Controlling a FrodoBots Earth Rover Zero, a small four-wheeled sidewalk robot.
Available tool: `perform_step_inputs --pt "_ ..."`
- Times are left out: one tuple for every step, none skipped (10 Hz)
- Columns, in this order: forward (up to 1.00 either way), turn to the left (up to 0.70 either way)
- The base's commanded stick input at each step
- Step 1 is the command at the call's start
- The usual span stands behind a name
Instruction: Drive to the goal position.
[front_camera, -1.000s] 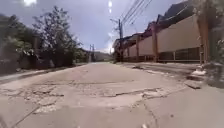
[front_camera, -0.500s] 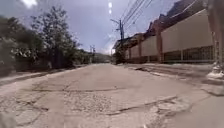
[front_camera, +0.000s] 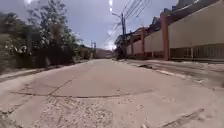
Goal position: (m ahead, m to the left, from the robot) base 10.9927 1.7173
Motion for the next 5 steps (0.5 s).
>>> perform_step_inputs --pt "1.0 0.0" --pt "1.0 0.0" --pt "1.0 0.0" --pt "1.0 0.0" --pt "1.0 0.0"
